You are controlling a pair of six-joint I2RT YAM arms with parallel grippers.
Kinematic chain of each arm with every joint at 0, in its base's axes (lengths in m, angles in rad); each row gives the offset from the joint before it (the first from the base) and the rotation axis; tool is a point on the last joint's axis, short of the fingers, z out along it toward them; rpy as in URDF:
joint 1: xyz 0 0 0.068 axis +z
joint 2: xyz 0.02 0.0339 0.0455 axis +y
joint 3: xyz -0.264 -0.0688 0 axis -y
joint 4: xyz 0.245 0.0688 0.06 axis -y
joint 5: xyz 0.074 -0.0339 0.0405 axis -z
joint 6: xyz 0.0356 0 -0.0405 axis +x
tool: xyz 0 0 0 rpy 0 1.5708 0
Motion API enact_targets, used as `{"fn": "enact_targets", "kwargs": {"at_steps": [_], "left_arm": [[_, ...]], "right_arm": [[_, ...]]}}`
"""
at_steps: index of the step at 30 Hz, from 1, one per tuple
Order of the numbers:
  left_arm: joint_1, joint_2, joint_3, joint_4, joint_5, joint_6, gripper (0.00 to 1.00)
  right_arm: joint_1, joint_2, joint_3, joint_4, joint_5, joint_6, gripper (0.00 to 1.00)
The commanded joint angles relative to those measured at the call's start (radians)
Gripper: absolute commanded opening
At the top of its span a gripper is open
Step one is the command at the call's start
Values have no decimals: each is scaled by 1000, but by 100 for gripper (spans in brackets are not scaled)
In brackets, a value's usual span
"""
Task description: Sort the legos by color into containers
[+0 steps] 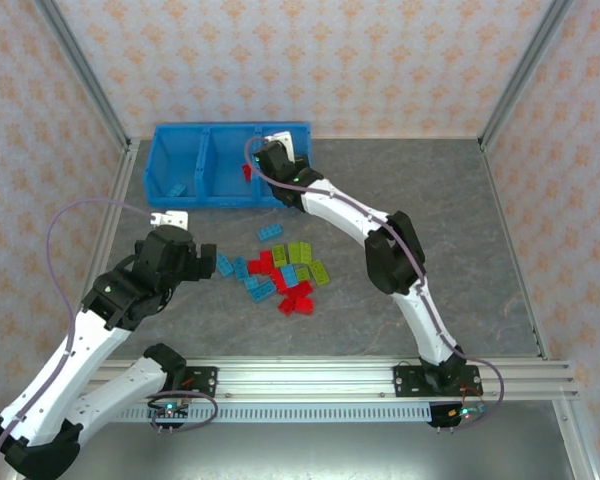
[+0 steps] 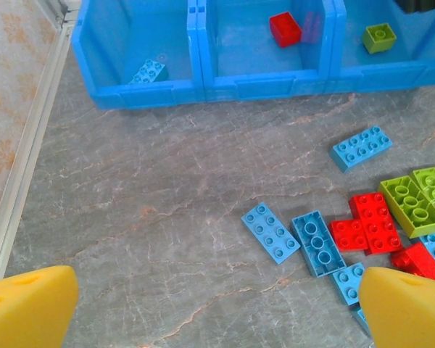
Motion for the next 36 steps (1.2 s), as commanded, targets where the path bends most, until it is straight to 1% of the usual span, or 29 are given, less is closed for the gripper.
{"fn": "enact_targets", "kwargs": {"at_steps": [1,3,4,6,8,11,14,17,19,20,22,24,25,28,32,36], "left_arm": [[7,-25,-34,-35,-91,-127,100],[7,-41,-57,-32,-80,-204,100],[7,-49,-72,-27,-71,-247,100],[8,-60,-107,-10,-54,-335,100],[7,-58,-136,7,-42,-417,99],[7,-32,-178,52,-13,-517,98],[7,38,-212,129,54,-578,100],[7,150,-228,217,110,-627,100],[9,243,-220,261,123,-645,100],[13,282,-214,273,126,-654,99],[25,371,-202,307,136,-667,93],[48,441,-196,348,162,-672,87],[66,477,-199,376,184,-672,82],[126,576,-209,451,242,-664,71],[154,675,-188,494,279,-629,64],[171,734,-189,508,274,-624,61]], "right_arm": [[-4,24,148,-125,-24,-44,79],[-5,32,217,-187,-51,-46,86],[-4,25,239,-215,-61,-47,88],[-5,-14,240,-255,-82,-41,90],[-5,-88,188,-272,-110,-23,90],[-5,-259,18,-270,-203,13,89],[-4,-475,-214,-248,-364,49,90],[-1,-704,-493,-162,-519,108,91],[2,-844,-672,-89,-613,152,93],[3,-893,-735,-68,-643,173,94],[3,-981,-835,-57,-683,210,94],[4,-1035,-893,-78,-703,236,95],[3,-1054,-916,-87,-711,248,95],[3,-1097,-961,-101,-718,268,96],[3,-1094,-962,-123,-692,270,96],[3,-1070,-939,-105,-725,283,96]]}}
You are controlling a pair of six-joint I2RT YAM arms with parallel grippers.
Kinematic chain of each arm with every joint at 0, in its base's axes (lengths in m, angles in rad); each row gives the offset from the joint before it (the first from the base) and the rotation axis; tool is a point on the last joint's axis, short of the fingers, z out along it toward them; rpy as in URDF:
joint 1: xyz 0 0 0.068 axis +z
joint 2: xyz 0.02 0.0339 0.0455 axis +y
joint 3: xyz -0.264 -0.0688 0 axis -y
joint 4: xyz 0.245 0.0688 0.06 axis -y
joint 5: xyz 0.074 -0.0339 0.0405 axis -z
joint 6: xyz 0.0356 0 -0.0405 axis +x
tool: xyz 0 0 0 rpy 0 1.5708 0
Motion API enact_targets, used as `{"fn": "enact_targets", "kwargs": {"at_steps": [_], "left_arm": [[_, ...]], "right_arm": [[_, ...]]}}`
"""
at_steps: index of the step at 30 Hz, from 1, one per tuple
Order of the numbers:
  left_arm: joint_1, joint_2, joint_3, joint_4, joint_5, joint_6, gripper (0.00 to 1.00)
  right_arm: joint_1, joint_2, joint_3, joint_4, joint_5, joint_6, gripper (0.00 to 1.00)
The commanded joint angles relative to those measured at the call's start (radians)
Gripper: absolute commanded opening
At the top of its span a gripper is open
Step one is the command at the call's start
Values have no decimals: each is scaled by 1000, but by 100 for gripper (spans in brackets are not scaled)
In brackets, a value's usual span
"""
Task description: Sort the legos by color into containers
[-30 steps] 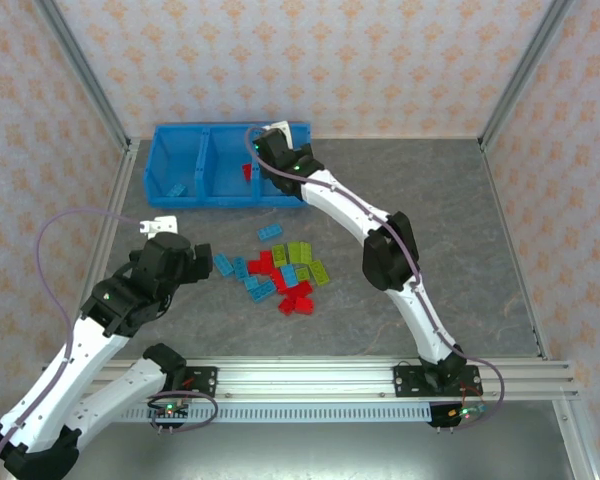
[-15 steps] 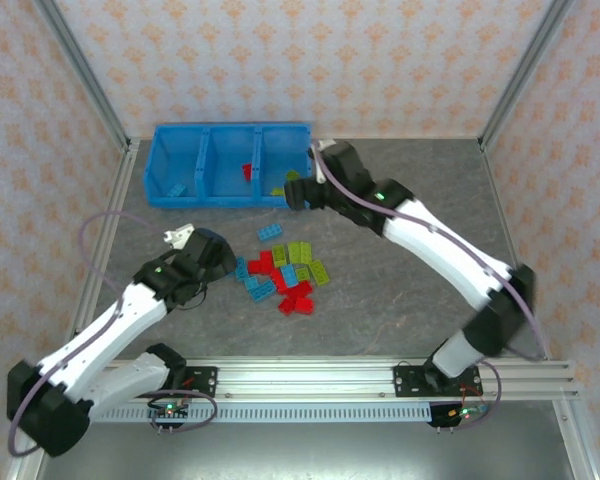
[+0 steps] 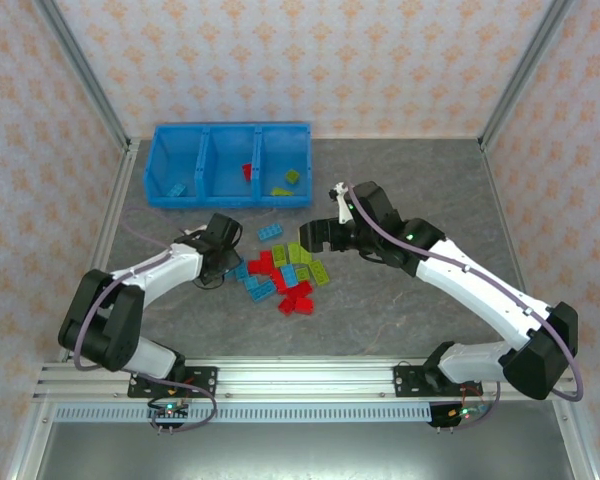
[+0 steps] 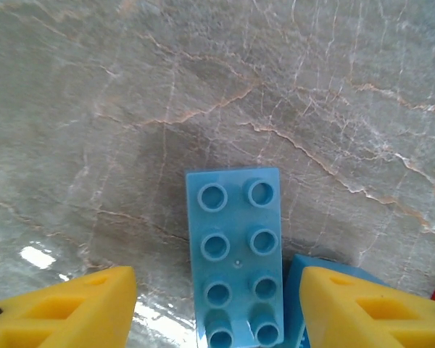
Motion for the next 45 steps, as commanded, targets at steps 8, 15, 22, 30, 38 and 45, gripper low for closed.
{"fn": "enact_targets", "kwargs": {"at_steps": [8,15,22,30,38,45], "left_arm": [[45,102,-17,72,15,37,47],[49,-66,5,-22,-16,47,26],[171,-237,220,-25,-154,119,26],[382,270,771,-97,-68,132,25],[448,596,1152,-194,-5,186,33],[451,515,1124,-214,50,164,62]], "right_arm": [[2,23,45,33,-51,46,96],[1,19,34,24,-35,64,96],[1,21,33,35,-13,67,96],[2,3,13,11,18,67,96],[2,-55,-23,-28,50,72,96],[1,-46,-56,2,59,98,96]]}}
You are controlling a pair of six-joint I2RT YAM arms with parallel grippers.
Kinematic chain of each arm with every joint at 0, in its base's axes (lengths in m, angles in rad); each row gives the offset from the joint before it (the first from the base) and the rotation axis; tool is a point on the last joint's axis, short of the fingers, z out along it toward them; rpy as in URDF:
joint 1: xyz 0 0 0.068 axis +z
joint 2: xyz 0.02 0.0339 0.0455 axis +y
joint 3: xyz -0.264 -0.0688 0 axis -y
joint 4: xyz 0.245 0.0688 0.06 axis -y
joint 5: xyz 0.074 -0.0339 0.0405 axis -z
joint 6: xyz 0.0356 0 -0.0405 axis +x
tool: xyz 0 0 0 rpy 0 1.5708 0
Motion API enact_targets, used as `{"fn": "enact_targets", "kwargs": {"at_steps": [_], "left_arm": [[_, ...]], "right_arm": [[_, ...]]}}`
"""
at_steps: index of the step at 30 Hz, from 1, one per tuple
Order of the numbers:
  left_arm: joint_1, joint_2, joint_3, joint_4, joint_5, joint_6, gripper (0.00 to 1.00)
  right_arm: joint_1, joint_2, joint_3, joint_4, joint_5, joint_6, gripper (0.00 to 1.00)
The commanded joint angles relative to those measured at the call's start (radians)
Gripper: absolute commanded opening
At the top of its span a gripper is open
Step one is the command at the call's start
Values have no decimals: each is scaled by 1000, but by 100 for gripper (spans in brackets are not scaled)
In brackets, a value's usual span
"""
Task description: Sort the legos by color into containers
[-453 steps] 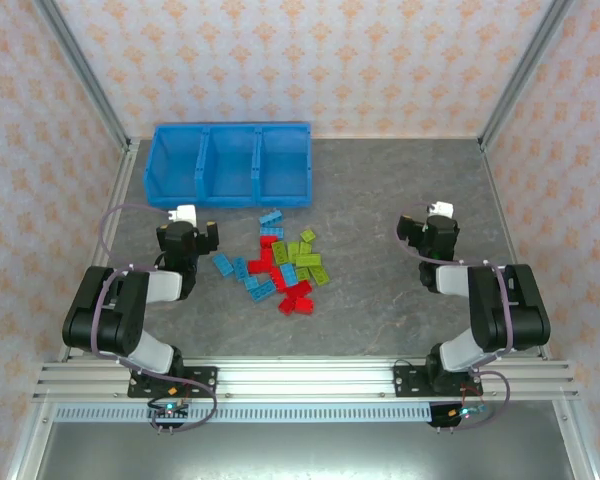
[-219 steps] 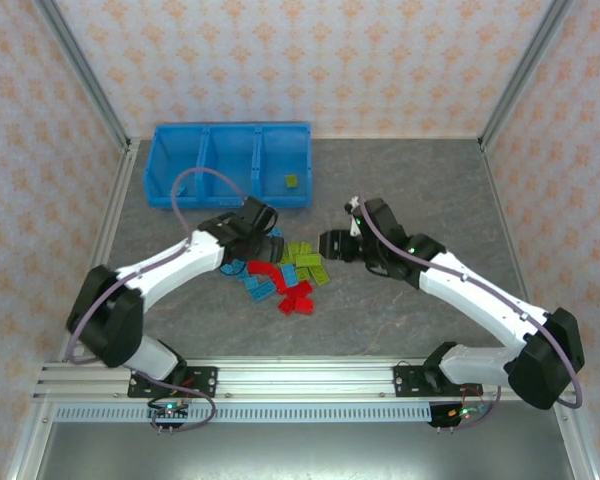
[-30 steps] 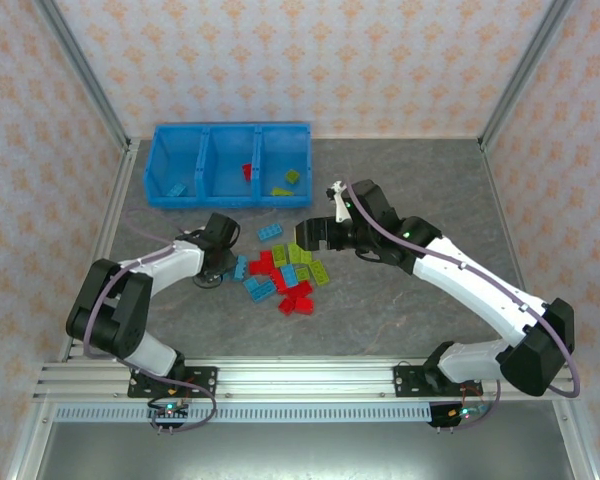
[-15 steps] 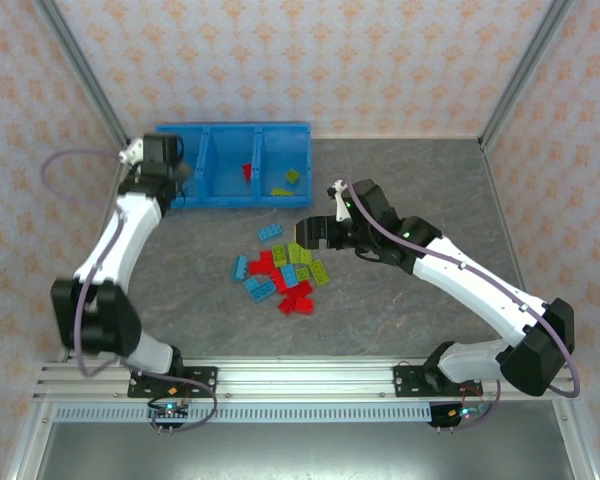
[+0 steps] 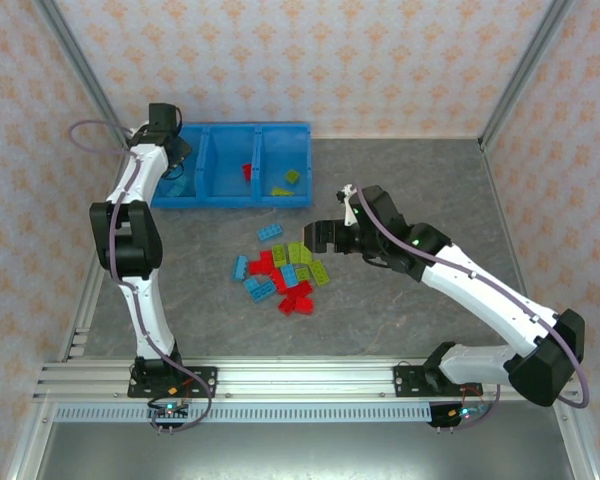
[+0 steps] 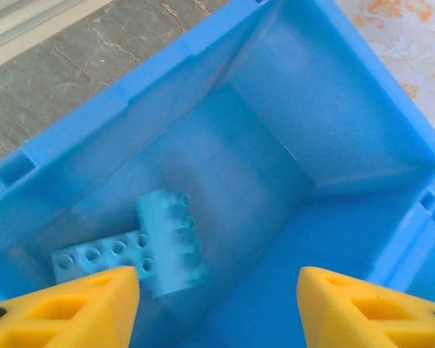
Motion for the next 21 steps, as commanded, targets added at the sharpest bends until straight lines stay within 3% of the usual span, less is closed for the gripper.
{"fn": "enact_targets", "kwargs": {"at_steps": [1,5,9,12,15,18,21], "left_arm": [[-3,-163,-70,-8,49,-28,63],[-46,-394,-321,102,127,-81,63],[-174,-672,-550,127,102,-42,61],[-304,-840,-626,50,59,55,60],[-394,-959,-666,-28,110,180,59],[-404,-1017,-677,-105,295,349,60],[-404,-1036,-688,-169,347,505,62]], "right_arm": [[2,7,-19,12,26,25,96],[2,59,-22,45,15,32,96],[2,143,-21,70,17,35,96],[1,228,-18,69,56,55,96],[1,336,1,56,82,69,96],[1,442,27,75,58,80,94],[-1,541,65,112,49,106,84]]}}
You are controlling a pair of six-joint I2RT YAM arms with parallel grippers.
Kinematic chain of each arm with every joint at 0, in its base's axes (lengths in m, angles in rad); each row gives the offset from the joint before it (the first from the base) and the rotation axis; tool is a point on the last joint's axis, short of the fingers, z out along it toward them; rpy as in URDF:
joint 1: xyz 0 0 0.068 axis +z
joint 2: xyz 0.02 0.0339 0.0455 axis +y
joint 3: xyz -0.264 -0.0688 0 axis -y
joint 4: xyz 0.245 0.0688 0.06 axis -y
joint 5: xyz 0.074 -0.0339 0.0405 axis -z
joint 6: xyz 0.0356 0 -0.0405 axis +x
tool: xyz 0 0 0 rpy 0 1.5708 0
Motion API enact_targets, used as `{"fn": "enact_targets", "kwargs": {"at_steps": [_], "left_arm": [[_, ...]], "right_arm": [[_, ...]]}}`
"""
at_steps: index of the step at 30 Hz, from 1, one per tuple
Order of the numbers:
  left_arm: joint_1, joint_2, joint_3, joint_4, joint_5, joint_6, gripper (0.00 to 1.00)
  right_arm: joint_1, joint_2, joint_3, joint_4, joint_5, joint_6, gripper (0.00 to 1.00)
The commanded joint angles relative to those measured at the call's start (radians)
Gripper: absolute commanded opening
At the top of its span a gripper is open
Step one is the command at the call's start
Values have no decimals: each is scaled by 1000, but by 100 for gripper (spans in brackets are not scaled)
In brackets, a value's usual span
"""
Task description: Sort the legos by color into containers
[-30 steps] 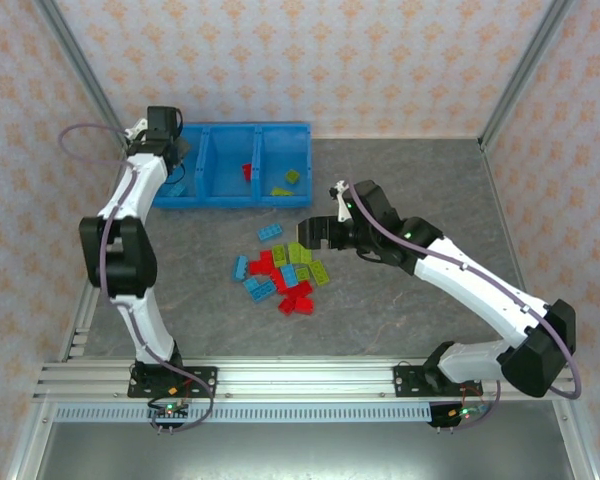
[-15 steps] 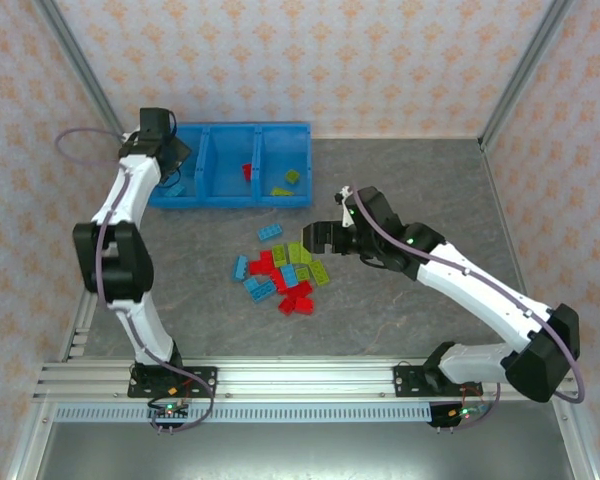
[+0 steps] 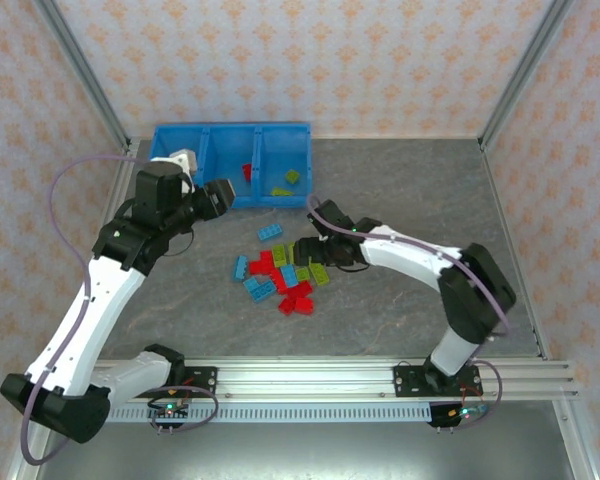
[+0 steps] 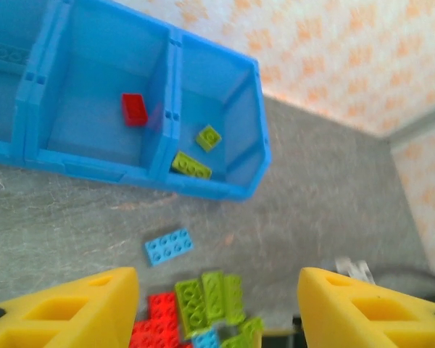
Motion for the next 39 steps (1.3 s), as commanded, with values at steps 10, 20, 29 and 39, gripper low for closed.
{"fn": "enact_targets", "kwargs": {"at_steps": [10,20,29,39], "left_arm": [[2,31,-80,-145,60,281,66],[3,31,-99,-152,4,284,68],[3,38,-100,-166,-15,290,68],[13,48,-116,-170,-48,297,69]], "right_arm": [[-12,207,106,84,52,95,62],[-13,160,33,142,53,123,38],[-9,-75,-30,240,215,19,31],[-35,247,456,182,392,-245,31]]}}
